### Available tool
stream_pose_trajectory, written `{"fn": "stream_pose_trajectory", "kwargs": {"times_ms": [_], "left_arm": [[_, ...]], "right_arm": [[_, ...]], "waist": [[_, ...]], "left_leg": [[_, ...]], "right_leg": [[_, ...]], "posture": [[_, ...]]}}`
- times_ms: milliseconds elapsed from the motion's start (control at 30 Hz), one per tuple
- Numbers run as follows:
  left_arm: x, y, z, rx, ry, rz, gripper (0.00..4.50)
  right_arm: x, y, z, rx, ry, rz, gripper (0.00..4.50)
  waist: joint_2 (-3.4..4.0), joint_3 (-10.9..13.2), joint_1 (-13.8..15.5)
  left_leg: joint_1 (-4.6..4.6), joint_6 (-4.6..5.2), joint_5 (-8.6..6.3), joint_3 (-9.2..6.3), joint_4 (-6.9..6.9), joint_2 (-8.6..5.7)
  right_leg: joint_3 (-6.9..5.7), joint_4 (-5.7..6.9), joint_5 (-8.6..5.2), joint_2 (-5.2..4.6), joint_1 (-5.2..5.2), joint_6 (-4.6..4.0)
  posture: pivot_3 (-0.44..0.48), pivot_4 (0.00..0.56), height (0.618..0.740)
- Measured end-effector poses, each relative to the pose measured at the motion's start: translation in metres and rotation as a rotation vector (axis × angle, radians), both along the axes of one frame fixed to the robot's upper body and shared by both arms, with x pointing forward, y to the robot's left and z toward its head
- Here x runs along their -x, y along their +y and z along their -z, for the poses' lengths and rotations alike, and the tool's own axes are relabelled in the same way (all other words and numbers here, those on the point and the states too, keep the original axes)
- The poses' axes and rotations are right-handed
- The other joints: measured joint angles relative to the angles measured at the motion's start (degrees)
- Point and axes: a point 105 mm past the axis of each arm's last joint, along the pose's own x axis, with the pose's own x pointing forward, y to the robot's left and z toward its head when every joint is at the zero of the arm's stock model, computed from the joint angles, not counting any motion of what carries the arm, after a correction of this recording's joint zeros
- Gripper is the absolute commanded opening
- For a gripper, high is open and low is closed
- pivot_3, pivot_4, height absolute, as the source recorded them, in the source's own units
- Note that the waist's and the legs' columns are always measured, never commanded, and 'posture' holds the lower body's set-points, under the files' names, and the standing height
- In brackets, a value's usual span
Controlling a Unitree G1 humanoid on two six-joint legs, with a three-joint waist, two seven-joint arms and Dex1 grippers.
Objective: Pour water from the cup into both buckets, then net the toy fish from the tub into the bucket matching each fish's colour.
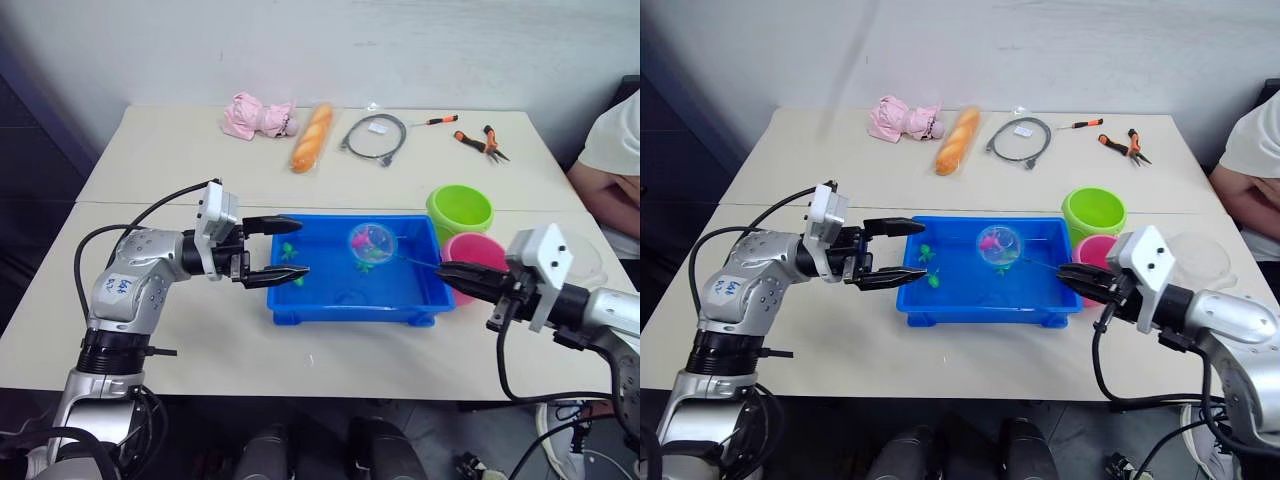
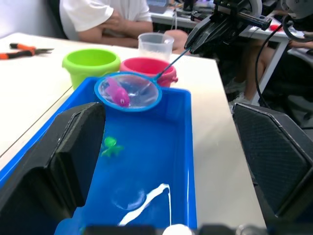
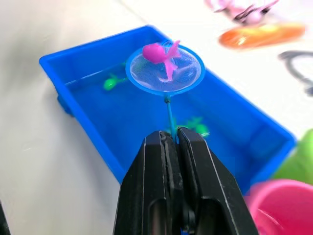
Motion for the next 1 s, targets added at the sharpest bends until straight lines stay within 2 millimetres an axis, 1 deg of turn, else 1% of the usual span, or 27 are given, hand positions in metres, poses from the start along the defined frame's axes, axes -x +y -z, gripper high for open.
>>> {"fn": "stream_pose_trajectory", "kwargs": {"times_ms": [133,200,233,300,367,433,500,600,700,833,1000], "left_arm": [[0.002,-0.013,0.001,0.016,0.014,0.055,4.47],[0.000,-0.019,-0.004,0.050,0.022,0.057,4.47],[0.000,-0.024,-0.009,0.075,0.022,0.067,4.47],[0.001,-0.027,-0.014,0.096,0.018,0.076,4.47],[0.002,-0.030,-0.013,0.107,0.026,0.086,4.47],[0.003,-0.034,-0.011,0.106,0.031,0.094,4.47],[0.002,-0.037,-0.009,0.098,0.031,0.091,4.47],[0.002,-0.042,-0.004,0.072,0.020,0.089,4.47],[0.001,-0.044,-0.002,0.054,0.003,0.082,4.47],[-0.001,-0.049,0.006,0.024,-0.004,0.060,4.47],[-0.004,-0.049,0.008,0.017,-0.011,0.027,4.47]], "right_arm": [[0.018,-0.027,-0.015,0.013,-0.062,0.143,0.00],[0.026,-0.037,-0.017,0.031,-0.073,0.191,0.00],[0.031,-0.045,-0.018,0.042,-0.073,0.228,0.00],[0.039,-0.058,-0.020,0.050,-0.086,0.297,0.00],[0.050,-0.073,-0.016,0.049,-0.085,0.375,0.00],[0.059,-0.084,-0.005,0.074,-0.071,0.429,0.00],[0.063,-0.096,0.005,0.112,-0.074,0.475,0.00],[0.063,-0.112,0.018,0.128,-0.103,0.542,0.00],[0.060,-0.120,0.023,0.160,-0.140,0.584,0.00],[0.053,-0.124,0.028,0.235,-0.200,0.608,0.00],[0.041,-0.124,0.035,0.337,-0.273,0.623,0.00]], "waist": [[0.00,0.00,0.65],[-0.01,0.00,0.78],[-0.01,0.01,0.83],[-0.01,0.00,0.85],[-0.01,0.00,0.84],[-0.01,0.00,0.83],[-0.01,0.00,0.80],[-0.01,0.00,0.44],[0.00,0.00,0.14],[0.01,0.00,0.16],[0.01,-0.01,0.17]], "left_leg": [[0.01,0.01,0.00,0.00,0.03,0.00],[0.03,0.03,0.00,0.00,0.04,0.00],[0.02,0.04,0.01,0.00,0.04,0.00],[0.06,0.04,0.01,0.00,0.03,0.00],[0.07,0.04,0.01,-0.01,0.03,0.01],[0.09,0.04,0.01,0.01,0.02,0.00],[0.11,0.05,0.02,0.08,0.03,-0.03],[0.21,0.06,0.02,0.17,0.03,-0.04],[0.30,0.00,0.05,0.17,0.01,-0.01],[0.29,-0.03,0.07,0.16,0.01,-0.01],[0.30,-0.04,0.08,0.17,0.02,-0.02]], "right_leg": [[0.01,-0.03,0.00,0.04,0.04,0.00],[0.04,-0.11,0.00,0.04,0.07,0.01],[0.04,-0.18,0.01,0.04,0.08,0.02],[0.05,-0.19,0.01,0.05,0.12,0.03],[0.04,-0.19,0.01,0.08,0.12,0.03],[0.07,-0.19,0.01,0.09,0.13,0.03],[0.12,-0.21,0.03,0.09,0.14,0.07],[0.25,-0.21,0.05,0.10,0.19,0.12],[0.27,-0.12,0.05,0.11,0.19,0.11],[0.28,-0.10,0.05,0.09,0.18,0.11],[0.28,-0.09,0.05,0.08,0.18,0.11]], "posture": [[0.000,0.150,0.738],[0.000,0.150,0.738],[0.000,0.150,0.738],[0.000,0.150,0.738],[0.000,0.150,0.738],[0.000,0.150,0.738],[0.000,0.150,0.738],[0.000,0.150,0.738],[0.000,0.150,0.738],[0.000,0.150,0.738],[0.000,0.150,0.738]]}}
